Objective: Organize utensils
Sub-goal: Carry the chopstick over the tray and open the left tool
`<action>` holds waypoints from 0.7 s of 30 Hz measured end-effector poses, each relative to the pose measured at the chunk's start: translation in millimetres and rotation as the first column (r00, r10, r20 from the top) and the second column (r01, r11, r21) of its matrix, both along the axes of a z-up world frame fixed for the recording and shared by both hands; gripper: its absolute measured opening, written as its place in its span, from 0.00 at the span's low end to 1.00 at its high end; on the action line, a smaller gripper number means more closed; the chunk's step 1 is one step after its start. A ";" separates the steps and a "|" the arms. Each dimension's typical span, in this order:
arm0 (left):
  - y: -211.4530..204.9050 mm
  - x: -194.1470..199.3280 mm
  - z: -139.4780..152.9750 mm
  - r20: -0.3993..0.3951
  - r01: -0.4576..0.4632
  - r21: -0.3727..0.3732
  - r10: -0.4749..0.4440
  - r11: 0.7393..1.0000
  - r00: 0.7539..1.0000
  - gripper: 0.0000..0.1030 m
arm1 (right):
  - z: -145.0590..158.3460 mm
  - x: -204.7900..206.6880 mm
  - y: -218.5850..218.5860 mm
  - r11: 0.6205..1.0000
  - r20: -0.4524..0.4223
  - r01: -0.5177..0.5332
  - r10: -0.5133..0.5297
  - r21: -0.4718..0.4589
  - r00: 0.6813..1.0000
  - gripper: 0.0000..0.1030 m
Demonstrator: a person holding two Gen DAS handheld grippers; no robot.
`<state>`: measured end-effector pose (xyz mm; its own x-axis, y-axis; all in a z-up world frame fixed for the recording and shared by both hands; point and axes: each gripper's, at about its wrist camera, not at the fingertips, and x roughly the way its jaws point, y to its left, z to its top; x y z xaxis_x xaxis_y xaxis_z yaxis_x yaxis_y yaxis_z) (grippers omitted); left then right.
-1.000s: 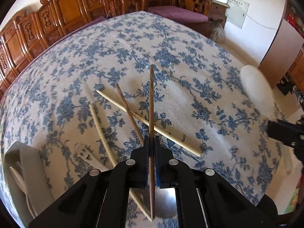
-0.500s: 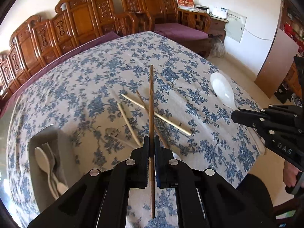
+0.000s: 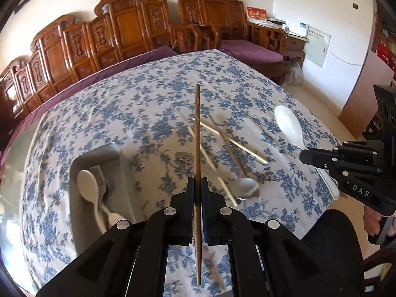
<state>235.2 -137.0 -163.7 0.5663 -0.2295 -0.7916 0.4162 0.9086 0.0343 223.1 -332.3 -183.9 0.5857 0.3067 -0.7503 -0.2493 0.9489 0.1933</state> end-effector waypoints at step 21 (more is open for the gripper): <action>101.8 27.5 -36.0 -0.050 -0.185 0.046 0.187 0.982 0.981 0.04 | 7.8 -8.8 31.5 0.998 0.021 -0.063 0.063 -0.009 0.998 0.04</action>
